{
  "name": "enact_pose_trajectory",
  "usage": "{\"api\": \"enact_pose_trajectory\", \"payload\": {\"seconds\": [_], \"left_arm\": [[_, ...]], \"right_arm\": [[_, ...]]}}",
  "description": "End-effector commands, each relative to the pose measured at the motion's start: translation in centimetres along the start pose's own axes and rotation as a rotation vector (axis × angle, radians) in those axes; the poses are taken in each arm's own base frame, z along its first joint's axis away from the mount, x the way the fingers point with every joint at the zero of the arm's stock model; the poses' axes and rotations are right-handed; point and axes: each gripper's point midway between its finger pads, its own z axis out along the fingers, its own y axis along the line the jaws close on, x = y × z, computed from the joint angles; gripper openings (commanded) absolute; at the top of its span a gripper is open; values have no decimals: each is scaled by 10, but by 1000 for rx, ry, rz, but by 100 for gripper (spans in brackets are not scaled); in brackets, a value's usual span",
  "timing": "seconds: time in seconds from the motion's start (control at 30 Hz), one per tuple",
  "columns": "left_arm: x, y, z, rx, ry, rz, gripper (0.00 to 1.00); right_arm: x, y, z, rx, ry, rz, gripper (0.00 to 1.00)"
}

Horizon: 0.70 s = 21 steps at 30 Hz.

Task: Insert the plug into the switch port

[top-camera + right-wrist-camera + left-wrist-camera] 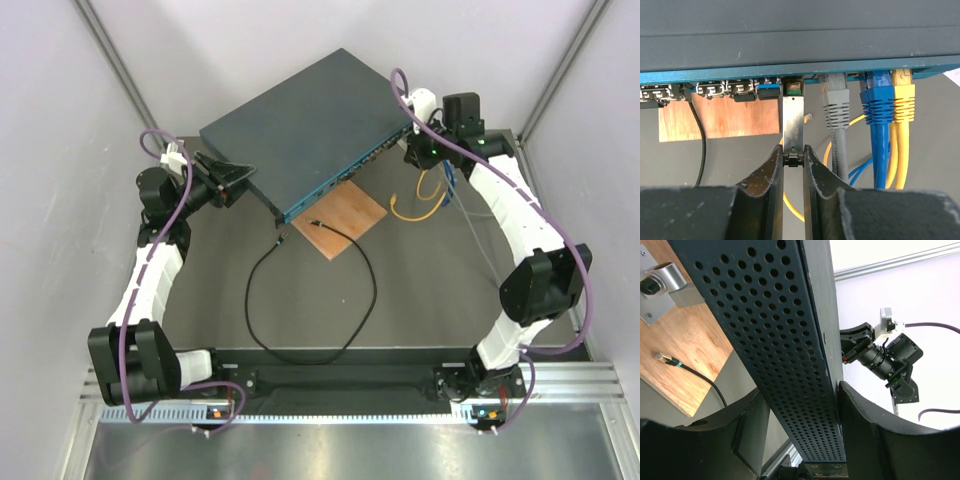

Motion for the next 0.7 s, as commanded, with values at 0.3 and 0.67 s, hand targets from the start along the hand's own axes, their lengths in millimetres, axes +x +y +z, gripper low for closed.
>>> {"api": "enact_pose_trajectory", "payload": {"seconds": [0.3,0.67], "left_arm": [[-21,-5,11,12,-81,145,0],[-20,-5,11,14,-76,144,0]], "right_arm": [[-55,29,-4,-171,-151,-126,0],[-62,23,-5,-168,-150,-162,0]]}}
